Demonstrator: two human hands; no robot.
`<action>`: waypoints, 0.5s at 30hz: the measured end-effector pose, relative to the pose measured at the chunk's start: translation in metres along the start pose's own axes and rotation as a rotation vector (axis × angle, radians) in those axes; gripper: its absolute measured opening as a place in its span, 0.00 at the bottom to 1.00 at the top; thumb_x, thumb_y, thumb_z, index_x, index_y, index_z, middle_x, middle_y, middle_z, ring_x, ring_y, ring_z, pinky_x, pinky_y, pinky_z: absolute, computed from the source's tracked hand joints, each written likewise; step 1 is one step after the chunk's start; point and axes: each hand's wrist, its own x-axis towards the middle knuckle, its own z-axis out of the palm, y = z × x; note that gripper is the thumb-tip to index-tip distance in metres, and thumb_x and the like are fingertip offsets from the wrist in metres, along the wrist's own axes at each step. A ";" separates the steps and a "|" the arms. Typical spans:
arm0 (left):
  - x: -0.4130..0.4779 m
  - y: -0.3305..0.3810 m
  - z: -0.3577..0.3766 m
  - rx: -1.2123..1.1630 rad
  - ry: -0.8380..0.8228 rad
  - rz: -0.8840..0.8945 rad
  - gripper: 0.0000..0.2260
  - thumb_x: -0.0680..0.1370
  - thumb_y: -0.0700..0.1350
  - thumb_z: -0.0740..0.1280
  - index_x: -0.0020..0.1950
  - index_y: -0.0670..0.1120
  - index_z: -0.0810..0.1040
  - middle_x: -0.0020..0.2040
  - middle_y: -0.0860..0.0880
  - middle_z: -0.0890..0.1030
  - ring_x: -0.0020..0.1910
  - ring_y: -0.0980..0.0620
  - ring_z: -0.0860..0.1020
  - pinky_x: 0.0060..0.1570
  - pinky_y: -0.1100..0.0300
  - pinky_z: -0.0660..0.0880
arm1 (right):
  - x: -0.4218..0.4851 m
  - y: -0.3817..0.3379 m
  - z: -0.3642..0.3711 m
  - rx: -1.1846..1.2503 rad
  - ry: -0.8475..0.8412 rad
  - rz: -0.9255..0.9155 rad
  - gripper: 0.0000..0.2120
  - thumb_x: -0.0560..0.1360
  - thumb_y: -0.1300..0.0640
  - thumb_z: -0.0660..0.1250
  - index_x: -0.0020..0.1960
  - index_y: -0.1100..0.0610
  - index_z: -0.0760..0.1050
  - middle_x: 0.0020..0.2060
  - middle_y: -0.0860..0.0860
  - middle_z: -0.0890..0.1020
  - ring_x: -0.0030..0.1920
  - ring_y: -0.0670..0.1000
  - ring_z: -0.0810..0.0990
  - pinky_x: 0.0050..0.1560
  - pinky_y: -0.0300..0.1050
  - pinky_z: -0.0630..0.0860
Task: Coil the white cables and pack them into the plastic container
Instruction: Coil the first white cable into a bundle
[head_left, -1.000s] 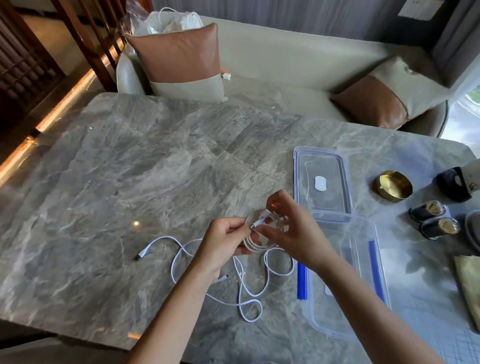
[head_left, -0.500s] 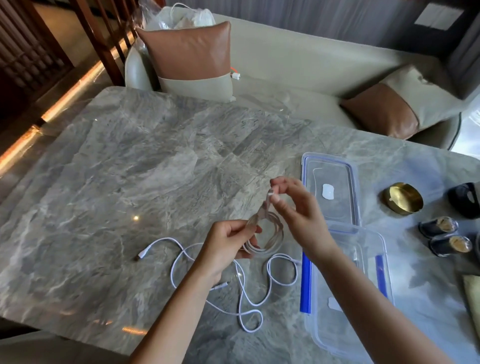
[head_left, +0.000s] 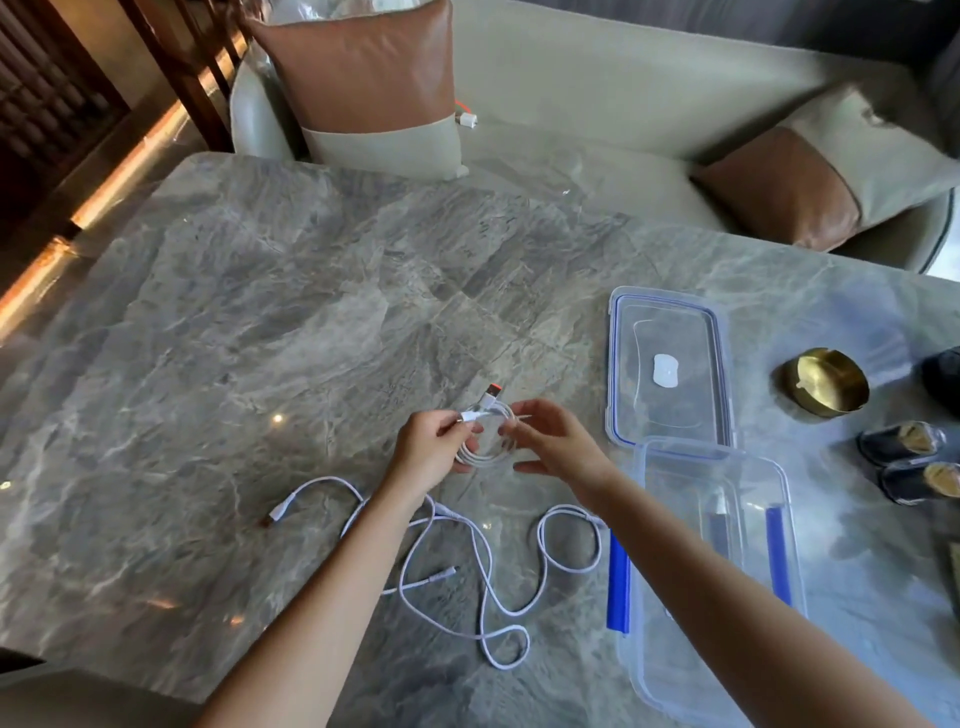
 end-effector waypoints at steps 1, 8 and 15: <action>0.009 -0.004 0.001 0.040 -0.007 -0.010 0.08 0.78 0.39 0.63 0.50 0.37 0.81 0.33 0.47 0.78 0.32 0.52 0.76 0.26 0.65 0.78 | 0.007 0.007 0.001 -0.044 0.024 0.011 0.07 0.77 0.59 0.64 0.54 0.58 0.73 0.39 0.51 0.79 0.37 0.46 0.78 0.35 0.41 0.77; 0.054 -0.036 0.009 0.145 0.131 -0.048 0.08 0.73 0.36 0.70 0.50 0.37 0.78 0.40 0.41 0.78 0.38 0.46 0.77 0.33 0.54 0.81 | 0.050 0.040 0.007 -0.201 0.243 0.037 0.11 0.73 0.62 0.69 0.55 0.62 0.79 0.35 0.52 0.77 0.34 0.50 0.79 0.36 0.47 0.82; 0.065 -0.057 0.005 0.158 0.200 -0.075 0.08 0.73 0.32 0.64 0.51 0.36 0.78 0.34 0.42 0.77 0.29 0.51 0.78 0.38 0.48 0.80 | 0.070 0.049 0.017 -0.325 0.322 0.045 0.10 0.69 0.59 0.72 0.51 0.58 0.80 0.40 0.56 0.84 0.41 0.55 0.84 0.45 0.54 0.82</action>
